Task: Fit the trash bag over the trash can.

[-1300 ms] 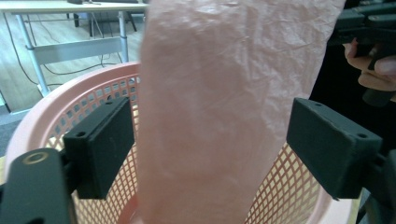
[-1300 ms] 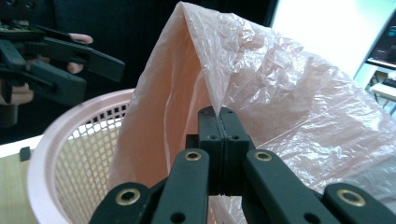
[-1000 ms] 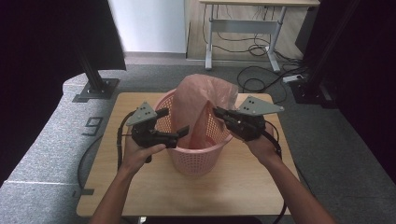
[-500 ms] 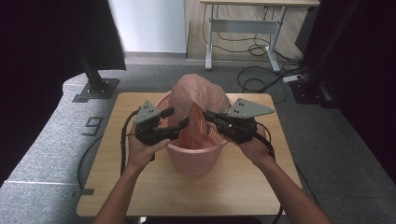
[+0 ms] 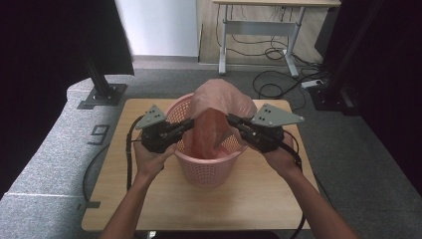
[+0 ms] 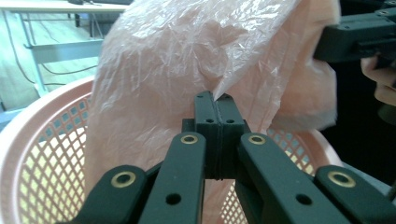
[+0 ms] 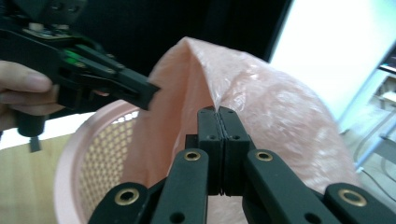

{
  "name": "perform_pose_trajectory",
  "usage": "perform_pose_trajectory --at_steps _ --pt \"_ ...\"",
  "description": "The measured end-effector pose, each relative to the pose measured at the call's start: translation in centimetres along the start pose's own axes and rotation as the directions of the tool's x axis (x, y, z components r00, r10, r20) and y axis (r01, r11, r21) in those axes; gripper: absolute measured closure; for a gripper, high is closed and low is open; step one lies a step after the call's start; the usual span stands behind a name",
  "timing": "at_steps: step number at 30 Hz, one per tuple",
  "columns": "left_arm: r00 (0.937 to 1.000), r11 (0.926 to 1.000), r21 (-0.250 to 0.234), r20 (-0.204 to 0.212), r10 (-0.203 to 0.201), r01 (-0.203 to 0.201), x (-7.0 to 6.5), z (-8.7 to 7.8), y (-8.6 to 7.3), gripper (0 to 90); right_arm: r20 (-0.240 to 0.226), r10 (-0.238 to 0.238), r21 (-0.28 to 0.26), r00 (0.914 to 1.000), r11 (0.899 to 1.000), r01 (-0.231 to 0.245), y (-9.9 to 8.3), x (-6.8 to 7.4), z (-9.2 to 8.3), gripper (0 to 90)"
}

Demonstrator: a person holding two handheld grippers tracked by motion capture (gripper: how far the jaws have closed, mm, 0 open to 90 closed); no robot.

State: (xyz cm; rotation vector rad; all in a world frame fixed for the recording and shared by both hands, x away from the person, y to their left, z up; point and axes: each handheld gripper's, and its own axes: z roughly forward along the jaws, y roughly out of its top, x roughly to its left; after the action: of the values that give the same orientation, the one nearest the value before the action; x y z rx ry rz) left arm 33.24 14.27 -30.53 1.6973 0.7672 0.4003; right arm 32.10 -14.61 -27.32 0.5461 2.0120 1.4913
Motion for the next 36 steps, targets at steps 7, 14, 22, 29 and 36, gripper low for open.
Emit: perform_pose_trajectory --at_steps 7,14,22,29,36 --pt "0.9989 0.9997 0.011 0.041 0.022 -0.022 -0.4 0.3 0.4 90.0 0.058 0.029 -0.015 0.9979 0.999 -0.029 -0.3 -1.9 -2.5 87.5" --pt "0.9954 0.9970 0.000 0.058 0.077 -0.077 -1.9 0.9 1.4 90.0 0.101 0.025 -0.029 0.9946 0.999 -0.022 -0.2 -2.8 -4.2 87.4" --pt "0.9952 0.9979 -0.020 0.075 0.063 -0.062 -1.8 0.9 2.1 90.0 0.151 0.052 -0.090 0.9871 0.995 -0.039 1.4 -4.3 -5.7 87.6" --pt "0.9966 0.9988 -0.007 0.066 0.049 -0.049 -1.3 0.7 1.5 90.0 0.096 0.108 -0.039 0.9895 0.994 -0.105 -2.3 -4.3 -4.9 78.7" --pt "0.9977 0.9991 -0.011 0.053 0.042 -0.041 -0.9 0.0 1.4 90.0 0.063 0.174 -0.045 0.9828 0.984 -0.171 -7.0 -3.9 -5.8 54.6"
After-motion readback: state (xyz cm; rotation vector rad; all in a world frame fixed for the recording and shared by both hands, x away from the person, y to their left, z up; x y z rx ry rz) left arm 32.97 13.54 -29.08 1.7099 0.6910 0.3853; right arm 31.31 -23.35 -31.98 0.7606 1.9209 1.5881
